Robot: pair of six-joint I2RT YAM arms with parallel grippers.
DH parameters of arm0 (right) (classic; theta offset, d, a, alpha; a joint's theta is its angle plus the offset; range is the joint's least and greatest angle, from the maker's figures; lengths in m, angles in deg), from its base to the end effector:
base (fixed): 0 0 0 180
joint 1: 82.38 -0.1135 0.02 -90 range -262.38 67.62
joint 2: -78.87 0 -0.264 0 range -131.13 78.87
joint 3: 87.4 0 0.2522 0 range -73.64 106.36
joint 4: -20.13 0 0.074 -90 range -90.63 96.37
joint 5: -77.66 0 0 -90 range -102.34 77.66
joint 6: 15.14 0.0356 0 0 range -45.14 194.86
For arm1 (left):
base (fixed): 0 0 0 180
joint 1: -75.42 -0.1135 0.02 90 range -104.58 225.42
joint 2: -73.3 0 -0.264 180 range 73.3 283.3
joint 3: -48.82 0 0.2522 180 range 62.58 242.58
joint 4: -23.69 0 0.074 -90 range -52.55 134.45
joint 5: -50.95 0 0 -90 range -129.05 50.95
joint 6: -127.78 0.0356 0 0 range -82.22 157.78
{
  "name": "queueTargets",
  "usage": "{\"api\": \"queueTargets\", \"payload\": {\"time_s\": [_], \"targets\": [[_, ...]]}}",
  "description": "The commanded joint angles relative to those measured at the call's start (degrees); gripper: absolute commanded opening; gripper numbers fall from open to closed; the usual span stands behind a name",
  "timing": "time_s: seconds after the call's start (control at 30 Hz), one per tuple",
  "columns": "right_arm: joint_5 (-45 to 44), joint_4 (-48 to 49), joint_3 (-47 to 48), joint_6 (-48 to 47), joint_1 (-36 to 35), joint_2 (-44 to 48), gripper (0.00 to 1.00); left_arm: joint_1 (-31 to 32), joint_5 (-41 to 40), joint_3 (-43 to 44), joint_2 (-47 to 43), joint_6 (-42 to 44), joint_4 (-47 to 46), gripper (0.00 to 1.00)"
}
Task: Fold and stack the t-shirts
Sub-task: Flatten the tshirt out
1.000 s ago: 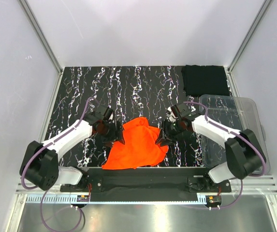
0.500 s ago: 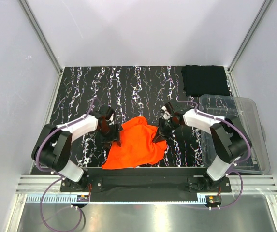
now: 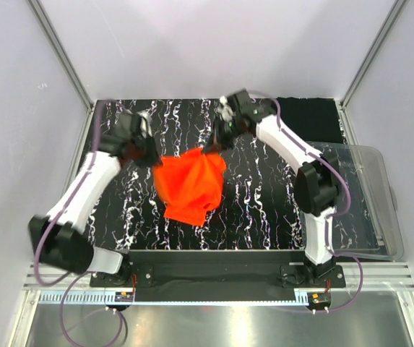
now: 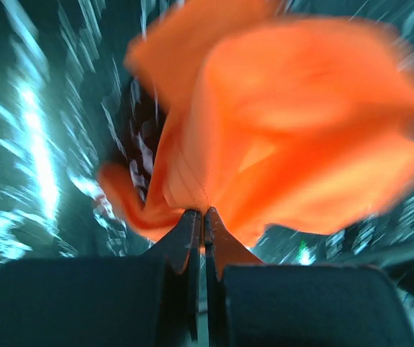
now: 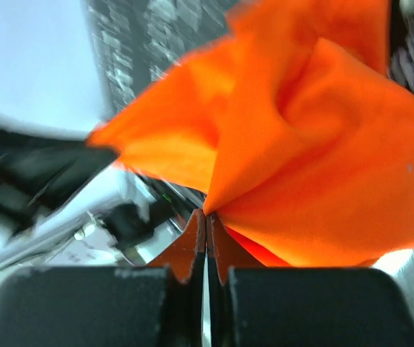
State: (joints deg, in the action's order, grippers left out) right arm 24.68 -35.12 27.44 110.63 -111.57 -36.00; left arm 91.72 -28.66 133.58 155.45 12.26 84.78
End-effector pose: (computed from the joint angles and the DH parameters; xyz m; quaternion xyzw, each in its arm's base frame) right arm 0.3750 0.2341 0.2687 -0.0426 0.9090 0.4076 0.0760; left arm 0.2793 -0.0884 0.2936 -0.0525 0.9573 -0.1779 0.2216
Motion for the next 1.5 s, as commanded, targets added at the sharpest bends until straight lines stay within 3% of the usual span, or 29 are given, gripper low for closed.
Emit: {"api": "queueTargets", "payload": {"time_s": [0.0, 0.13, 0.23, 0.27, 0.33, 0.37, 0.5, 0.6, 0.67, 0.73, 0.83, 0.87, 0.9, 0.93, 1.0, 1.03, 1.1, 1.23, 1.33, 1.37, 1.4, 1.47], "targets": [[1.1, -8.9, 22.0, -1.2, -0.2, -4.3, 0.00, 1.2, -8.9, 15.5, -10.9, 1.9, 9.0, 0.00], [0.6, -13.5, 36.1, -0.4, -0.3, -5.9, 0.00, 2.8, -7.8, 22.0, -20.3, -2.5, 3.2, 0.00], [-1.4, -13.5, 32.6, -1.0, -0.3, -2.0, 0.00, 2.6, -4.7, 25.8, -24.3, -2.8, 1.1, 0.00], [-2.4, -13.3, 30.2, -1.8, -0.3, -0.4, 0.00, 2.7, -0.3, 26.4, -24.7, -3.0, 1.2, 0.00], [-5.6, -11.9, 19.3, -1.8, -0.3, 4.9, 0.00, 2.7, 5.8, 24.1, -26.3, -4.8, -0.6, 0.00], [-6.9, -9.5, 14.7, -1.3, -0.3, 6.9, 0.00, 2.8, 12.7, 21.4, -27.4, -5.8, -2.6, 0.00], [-14.8, -3.5, -14.6, 2.6, 0.6, 20.3, 0.00, 7.9, 19.3, 0.3, -31.2, -10.0, -12.5, 0.00], [-16.2, 1.6, -33.0, 5.0, 3.7, 27.5, 0.00, 18.0, 17.1, -9.5, -30.1, -10.8, -15.5, 0.00], [-16.4, 2.2, -39.6, 4.6, 6.2, 29.8, 0.00, 26.8, 16.1, -12.2, -26.8, -12.3, -17.4, 0.00], [-17.1, 1.9, -46.7, 2.2, 7.3, 32.4, 0.00, 35.3, 14.0, -12.6, -23.6, -13.1, -20.2, 0.00], [-19.5, 0.5, -52.6, -0.7, 8.4, 36.1, 0.03, 42.7, 13.9, -8.7, -14.6, -12.9, -23.1, 0.00], [-20.3, -0.2, -53.4, -1.2, 8.4, 37.1, 0.05, 43.7, 14.6, -7.1, -12.1, -12.5, -22.7, 0.05], [-21.3, -0.9, -54.5, -1.6, 8.4, 39.4, 0.11, 44.5, 15.8, -4.0, -7.7, -12.1, -21.2, 0.27], [-22.6, -1.5, -54.8, -1.8, 8.4, 40.4, 0.14, 45.7, 16.0, -2.6, -6.2, -11.1, -20.4, 0.40], [-24.0, -3.7, -54.8, -2.3, 8.5, 43.6, 0.22, 46.2, 13.4, -0.4, -5.9, -10.0, -18.1, 0.67], [-24.4, -4.2, -54.6, -2.3, 8.5, 44.6, 0.30, 46.2, 11.8, -0.4, -6.7, -9.2, -17.5, 0.74], [-24.5, -5.4, -53.3, -2.0, 8.5, 46.8, 0.34, 45.7, 6.3, -0.9, -10.5, -8.5, -14.8, 0.81], [-19.0, -5.2, -48.1, -5.0, 8.2, 47.1, 0.46, 39.4, -0.6, -4.4, -18.3, -9.4, -9.5, 0.81], [-14.5, -2.6, -43.5, -8.8, 5.1, 43.6, 0.45, 31.2, -4.1, -10.5, -25.8, -11.6, -7.5, 0.77], [-14.3, -2.3, -40.9, -9.8, 2.1, 42.1, 0.44, 28.5, -2.7, -13.7, -27.5, -12.0, -7.4, 0.69], [-13.6, -2.0, -39.7, -9.8, 0.6, 38.5, 0.44, 23.0, -1.4, -15.1, -28.4, -12.2, -7.7, 0.66], [-12.8, -0.7, -36.1, -8.8, -3.1, 34.7, 0.45, 18.3, 4.5, -18.3, -29.4, -11.4, -8.8, 0.66]]}}
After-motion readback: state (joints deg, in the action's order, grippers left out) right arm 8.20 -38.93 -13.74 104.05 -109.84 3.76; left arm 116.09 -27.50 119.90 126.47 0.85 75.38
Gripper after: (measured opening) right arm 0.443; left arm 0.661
